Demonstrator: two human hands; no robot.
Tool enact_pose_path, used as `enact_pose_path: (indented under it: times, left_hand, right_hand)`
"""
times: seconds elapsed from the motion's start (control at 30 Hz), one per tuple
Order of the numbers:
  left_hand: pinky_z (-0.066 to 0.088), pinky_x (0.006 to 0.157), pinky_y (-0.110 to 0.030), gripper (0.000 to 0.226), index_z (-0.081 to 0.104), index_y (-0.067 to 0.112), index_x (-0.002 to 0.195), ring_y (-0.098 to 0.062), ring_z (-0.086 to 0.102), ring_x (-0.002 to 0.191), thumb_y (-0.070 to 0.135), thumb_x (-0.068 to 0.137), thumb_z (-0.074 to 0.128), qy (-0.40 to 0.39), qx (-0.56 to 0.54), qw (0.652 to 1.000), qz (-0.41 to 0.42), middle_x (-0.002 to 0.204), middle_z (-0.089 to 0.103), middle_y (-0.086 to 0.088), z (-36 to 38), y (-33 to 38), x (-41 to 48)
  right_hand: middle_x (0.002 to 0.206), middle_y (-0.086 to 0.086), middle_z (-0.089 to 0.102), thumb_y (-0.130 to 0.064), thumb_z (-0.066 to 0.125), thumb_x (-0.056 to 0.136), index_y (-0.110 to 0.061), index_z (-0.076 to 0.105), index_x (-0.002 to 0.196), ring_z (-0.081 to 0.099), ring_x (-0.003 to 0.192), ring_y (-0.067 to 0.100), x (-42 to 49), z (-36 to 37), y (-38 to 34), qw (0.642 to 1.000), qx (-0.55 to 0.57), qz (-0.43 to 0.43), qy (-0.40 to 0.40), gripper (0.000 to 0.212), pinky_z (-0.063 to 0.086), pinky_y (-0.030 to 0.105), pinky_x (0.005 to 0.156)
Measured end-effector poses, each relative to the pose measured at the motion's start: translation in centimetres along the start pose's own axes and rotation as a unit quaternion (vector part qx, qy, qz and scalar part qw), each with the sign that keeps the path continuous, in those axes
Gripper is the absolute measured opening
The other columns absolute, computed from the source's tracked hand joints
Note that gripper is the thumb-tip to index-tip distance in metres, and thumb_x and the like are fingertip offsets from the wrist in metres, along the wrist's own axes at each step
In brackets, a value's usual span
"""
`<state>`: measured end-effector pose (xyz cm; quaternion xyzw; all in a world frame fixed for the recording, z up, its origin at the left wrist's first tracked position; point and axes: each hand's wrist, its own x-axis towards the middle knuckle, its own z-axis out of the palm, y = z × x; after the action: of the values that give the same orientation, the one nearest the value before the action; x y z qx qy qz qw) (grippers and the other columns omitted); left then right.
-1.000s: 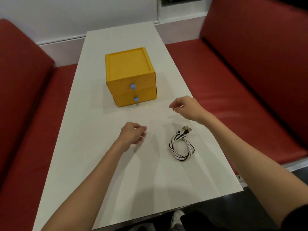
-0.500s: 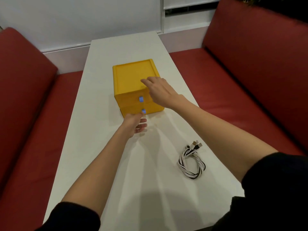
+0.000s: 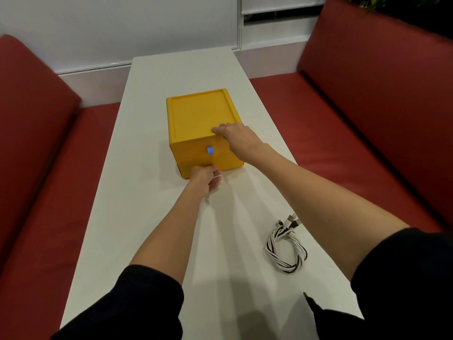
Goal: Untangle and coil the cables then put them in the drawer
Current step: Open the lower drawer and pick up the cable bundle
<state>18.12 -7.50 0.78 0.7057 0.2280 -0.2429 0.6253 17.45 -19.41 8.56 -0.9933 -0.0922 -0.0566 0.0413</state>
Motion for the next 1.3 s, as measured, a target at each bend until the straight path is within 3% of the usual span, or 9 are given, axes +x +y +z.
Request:
enact_pose_path:
  times: [0.23,0.4,0.67,0.77,0.9,1.07,1.2,1.3]
  left_hand:
    - [0.048,0.051,-0.023,0.025,0.062,0.011,0.08,-0.016,0.06,0.06,0.024,0.098,0.052,0.022,-0.027,0.999,0.025,0.076,0.066,-0.004,0.5,-5.5,-4.2]
    - [0.048,0.052,-0.023,0.024,0.064,0.011,0.086,-0.016,0.062,0.064,0.029,0.098,0.054,0.027,-0.069,0.996,0.046,0.078,0.068,-0.005,-0.1,-9.8,-7.1]
    - [0.055,0.063,-0.027,0.023,0.064,0.012,0.094,-0.019,0.066,0.077,0.032,0.098,0.053,0.038,-0.045,0.997,0.044,0.087,0.07,-0.005,-0.3,-9.4,-8.4]
    - [0.054,0.065,-0.028,0.023,0.063,0.012,0.094,-0.017,0.065,0.072,0.032,0.098,0.053,0.019,-0.04,0.999,0.032,0.085,0.07,-0.004,-0.4,-9.6,-9.0]
    - [0.05,0.06,-0.027,0.022,0.068,0.004,0.092,-0.018,0.06,0.065,0.021,0.097,0.055,-0.015,0.005,1.0,0.027,0.083,0.07,-0.009,-0.6,-10.7,-10.1]
    - [0.047,0.055,-0.024,0.023,0.066,0.004,0.087,-0.015,0.056,0.06,0.021,0.098,0.054,-0.062,0.056,0.995,0.056,0.075,0.064,-0.007,0.0,-11.8,-12.0]
    - [0.046,0.054,-0.025,0.024,0.067,0.002,0.094,-0.015,0.056,0.06,0.023,0.097,0.054,-0.089,0.104,0.987,0.08,0.079,0.066,-0.005,1.1,-12.8,-13.0]
    - [0.046,0.055,-0.025,0.026,0.067,0.001,0.098,-0.015,0.057,0.061,0.025,0.096,0.056,-0.098,0.142,0.982,0.08,0.079,0.066,-0.004,2.0,-13.6,-13.5]
  right_hand:
    - [0.14,0.017,0.047,0.02,0.037,0.083,-0.012,0.039,0.143,0.05,0.12,0.037,-0.2,-0.2,0.0,1.0,0.001,-0.005,-0.002,0.069,0.041,0.04,0.093]
    - [0.141,0.016,0.046,0.017,0.036,0.088,-0.013,0.037,0.145,0.048,0.122,0.037,-0.4,0.1,-0.1,1.0,0.011,-0.01,0.0,0.065,0.042,0.041,0.098]
    - [0.145,0.016,0.041,0.01,0.039,0.093,-0.011,0.033,0.146,0.042,0.129,0.036,-0.9,-0.2,-0.1,1.0,0.014,-0.021,-0.013,0.057,0.034,0.041,0.104]
    - [0.149,0.015,0.038,0.005,0.042,0.095,-0.01,0.03,0.147,0.037,0.134,0.033,-1.7,-1.1,0.1,0.998,0.056,-0.022,-0.026,0.056,0.028,0.043,0.108]
    - [0.149,0.011,0.04,0.0,0.046,0.094,-0.01,0.037,0.143,0.036,0.137,0.028,-4.9,-2.2,1.0,0.984,0.175,0.015,0.027,0.052,0.029,0.041,0.113]
    - [0.136,0.01,0.054,-0.008,0.049,0.094,-0.01,0.05,0.134,0.048,0.126,0.025,-11.7,-1.8,4.7,0.97,0.212,0.113,0.046,0.04,0.033,0.03,0.104]
    - [0.12,0.013,0.062,-0.01,0.051,0.092,-0.011,0.054,0.13,0.056,0.113,0.028,-16.8,0.9,7.2,0.942,0.244,0.229,-0.017,0.038,0.037,0.025,0.085]
    - [0.108,0.01,0.067,-0.017,0.053,0.093,-0.013,0.056,0.127,0.061,0.098,0.024,-19.8,3.1,7.1,0.918,0.292,0.262,-0.052,0.034,0.037,0.022,0.075]
